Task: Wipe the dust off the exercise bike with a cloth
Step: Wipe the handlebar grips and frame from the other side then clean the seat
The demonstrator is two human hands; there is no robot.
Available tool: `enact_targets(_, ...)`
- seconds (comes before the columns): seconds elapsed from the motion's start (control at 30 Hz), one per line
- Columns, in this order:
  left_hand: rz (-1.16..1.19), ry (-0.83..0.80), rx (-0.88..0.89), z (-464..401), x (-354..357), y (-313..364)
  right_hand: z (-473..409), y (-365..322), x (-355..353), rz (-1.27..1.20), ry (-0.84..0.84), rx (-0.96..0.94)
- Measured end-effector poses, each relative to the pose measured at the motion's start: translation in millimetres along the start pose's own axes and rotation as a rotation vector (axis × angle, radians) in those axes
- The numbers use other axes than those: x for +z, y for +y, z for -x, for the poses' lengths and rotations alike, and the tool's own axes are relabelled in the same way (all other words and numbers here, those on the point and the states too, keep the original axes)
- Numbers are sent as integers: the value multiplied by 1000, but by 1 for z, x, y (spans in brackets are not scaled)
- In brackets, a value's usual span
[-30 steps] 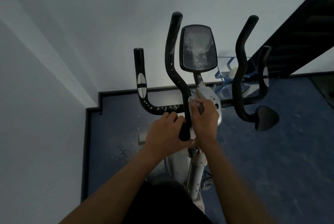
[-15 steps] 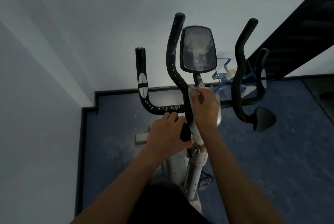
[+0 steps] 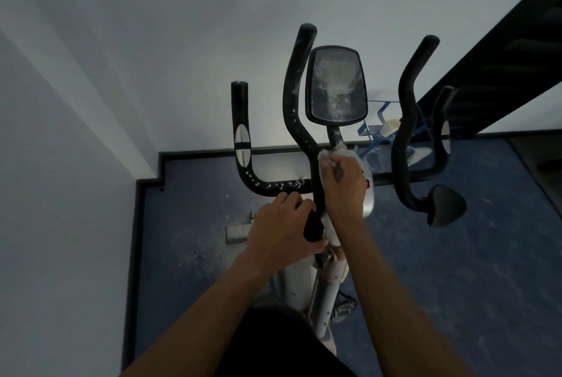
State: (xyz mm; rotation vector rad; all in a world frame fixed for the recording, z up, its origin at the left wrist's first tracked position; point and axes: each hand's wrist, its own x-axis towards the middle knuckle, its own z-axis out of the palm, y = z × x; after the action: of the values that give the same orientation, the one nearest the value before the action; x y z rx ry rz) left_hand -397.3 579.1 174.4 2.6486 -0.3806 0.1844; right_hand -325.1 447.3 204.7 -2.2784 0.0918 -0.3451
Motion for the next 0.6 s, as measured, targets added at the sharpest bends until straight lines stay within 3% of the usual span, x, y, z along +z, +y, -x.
enact_targets(0.2,7,-39,0,-1,0,-1,43,29,-28,94,-197,-225)
enact_targets(0.37,10,-2,1,0,0,1,4,12,-16,179,-114,-354)
enact_targets(0.6,-8,-1,4,-1,-2,1,21,33,-29,317,-286,-496)
